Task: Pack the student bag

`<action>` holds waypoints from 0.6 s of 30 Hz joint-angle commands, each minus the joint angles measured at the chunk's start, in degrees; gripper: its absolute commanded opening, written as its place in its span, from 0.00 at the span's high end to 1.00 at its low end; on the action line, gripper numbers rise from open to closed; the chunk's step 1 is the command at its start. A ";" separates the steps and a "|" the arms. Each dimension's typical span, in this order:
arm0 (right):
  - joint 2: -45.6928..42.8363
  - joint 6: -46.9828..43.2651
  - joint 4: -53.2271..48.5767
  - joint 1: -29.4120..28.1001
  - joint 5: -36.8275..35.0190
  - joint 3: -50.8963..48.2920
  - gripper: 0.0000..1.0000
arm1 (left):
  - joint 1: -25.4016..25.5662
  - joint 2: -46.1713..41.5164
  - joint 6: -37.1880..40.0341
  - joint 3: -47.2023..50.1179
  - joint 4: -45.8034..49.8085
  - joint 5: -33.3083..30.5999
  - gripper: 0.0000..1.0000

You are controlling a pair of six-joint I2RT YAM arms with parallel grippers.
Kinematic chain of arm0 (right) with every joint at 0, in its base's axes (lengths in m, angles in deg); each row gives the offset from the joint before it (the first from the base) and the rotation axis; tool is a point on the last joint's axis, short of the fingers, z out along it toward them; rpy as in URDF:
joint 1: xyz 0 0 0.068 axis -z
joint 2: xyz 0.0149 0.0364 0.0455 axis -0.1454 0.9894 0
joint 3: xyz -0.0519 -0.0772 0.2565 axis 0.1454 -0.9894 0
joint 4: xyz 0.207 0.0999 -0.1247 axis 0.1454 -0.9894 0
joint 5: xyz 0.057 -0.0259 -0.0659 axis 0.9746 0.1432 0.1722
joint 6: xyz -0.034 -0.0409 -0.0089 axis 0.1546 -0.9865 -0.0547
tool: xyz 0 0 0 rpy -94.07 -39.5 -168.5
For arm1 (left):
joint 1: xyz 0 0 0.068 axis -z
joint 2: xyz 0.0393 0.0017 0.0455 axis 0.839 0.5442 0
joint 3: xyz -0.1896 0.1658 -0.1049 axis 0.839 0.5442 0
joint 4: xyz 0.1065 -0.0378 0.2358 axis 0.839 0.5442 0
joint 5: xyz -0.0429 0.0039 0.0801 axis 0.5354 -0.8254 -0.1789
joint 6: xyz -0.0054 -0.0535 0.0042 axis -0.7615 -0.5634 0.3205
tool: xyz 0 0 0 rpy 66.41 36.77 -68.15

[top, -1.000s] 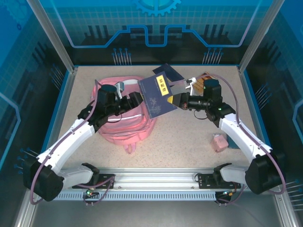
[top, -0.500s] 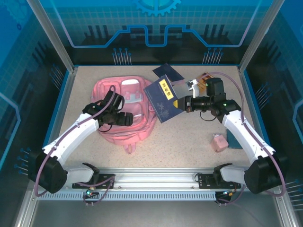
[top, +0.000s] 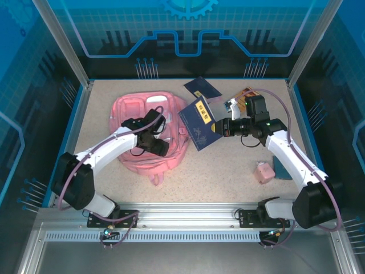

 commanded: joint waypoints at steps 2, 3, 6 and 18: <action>-0.19 -0.34 -0.79 0.87 -0.13 0.47 1.00 | 0.53 3.21 3.34 -3.27 1.94 -1.11 0.25; -0.15 -0.26 -0.90 0.85 -0.12 0.37 1.00 | 0.64 3.74 3.66 -3.65 2.05 -1.29 0.26; -0.01 0.06 -0.70 0.96 -0.12 0.15 1.00 | 1.26 6.02 5.49 -4.46 1.97 -3.67 0.26; 1.02 1.84 0.59 0.96 0.08 -0.34 1.00 | 1.77 13.33 12.47 -7.41 -0.16 -9.79 0.27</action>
